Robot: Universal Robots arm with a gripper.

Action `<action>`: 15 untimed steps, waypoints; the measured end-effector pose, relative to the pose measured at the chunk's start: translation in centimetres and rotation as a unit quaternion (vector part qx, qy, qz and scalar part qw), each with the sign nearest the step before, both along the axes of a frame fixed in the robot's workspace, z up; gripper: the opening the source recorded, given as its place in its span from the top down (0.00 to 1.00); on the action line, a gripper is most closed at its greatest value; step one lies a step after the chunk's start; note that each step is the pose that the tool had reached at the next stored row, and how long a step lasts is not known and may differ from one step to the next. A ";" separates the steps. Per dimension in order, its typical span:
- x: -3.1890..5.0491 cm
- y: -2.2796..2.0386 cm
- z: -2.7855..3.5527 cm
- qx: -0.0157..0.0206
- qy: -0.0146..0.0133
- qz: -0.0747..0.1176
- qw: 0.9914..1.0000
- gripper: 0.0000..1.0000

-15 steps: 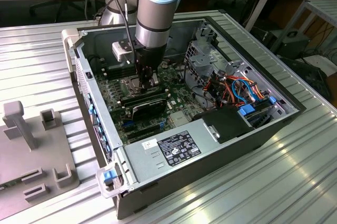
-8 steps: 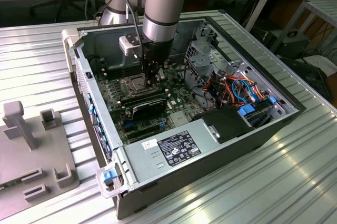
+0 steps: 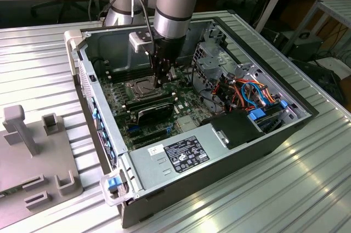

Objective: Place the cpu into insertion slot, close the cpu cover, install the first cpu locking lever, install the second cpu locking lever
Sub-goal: 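Install the second cpu locking lever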

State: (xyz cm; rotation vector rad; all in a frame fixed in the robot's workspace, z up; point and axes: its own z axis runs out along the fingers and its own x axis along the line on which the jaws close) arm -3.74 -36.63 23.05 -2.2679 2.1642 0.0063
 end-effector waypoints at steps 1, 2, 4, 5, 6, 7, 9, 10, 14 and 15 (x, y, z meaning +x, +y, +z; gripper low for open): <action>0.00 -0.17 -0.01 0.000 0.000 0.000 1.000 0.89; 0.00 -0.42 -0.02 0.000 0.000 0.000 1.000 0.89; 0.01 -0.73 -0.06 0.000 0.000 0.000 1.000 0.89; 0.00 -0.78 -0.09 0.000 0.000 0.000 1.000 0.89; -0.02 -0.78 -0.11 0.000 0.000 0.000 1.000 0.89; -0.10 -0.79 -0.13 0.000 0.000 0.000 1.000 0.89; -0.44 -0.79 -0.20 0.000 0.000 0.000 1.000 0.89; -0.55 -0.79 -0.24 0.000 0.000 0.000 1.000 0.89; -1.01 -0.80 -0.45 0.000 0.000 0.000 1.000 0.89; -1.13 -0.80 -0.51 0.000 0.000 0.000 1.000 0.89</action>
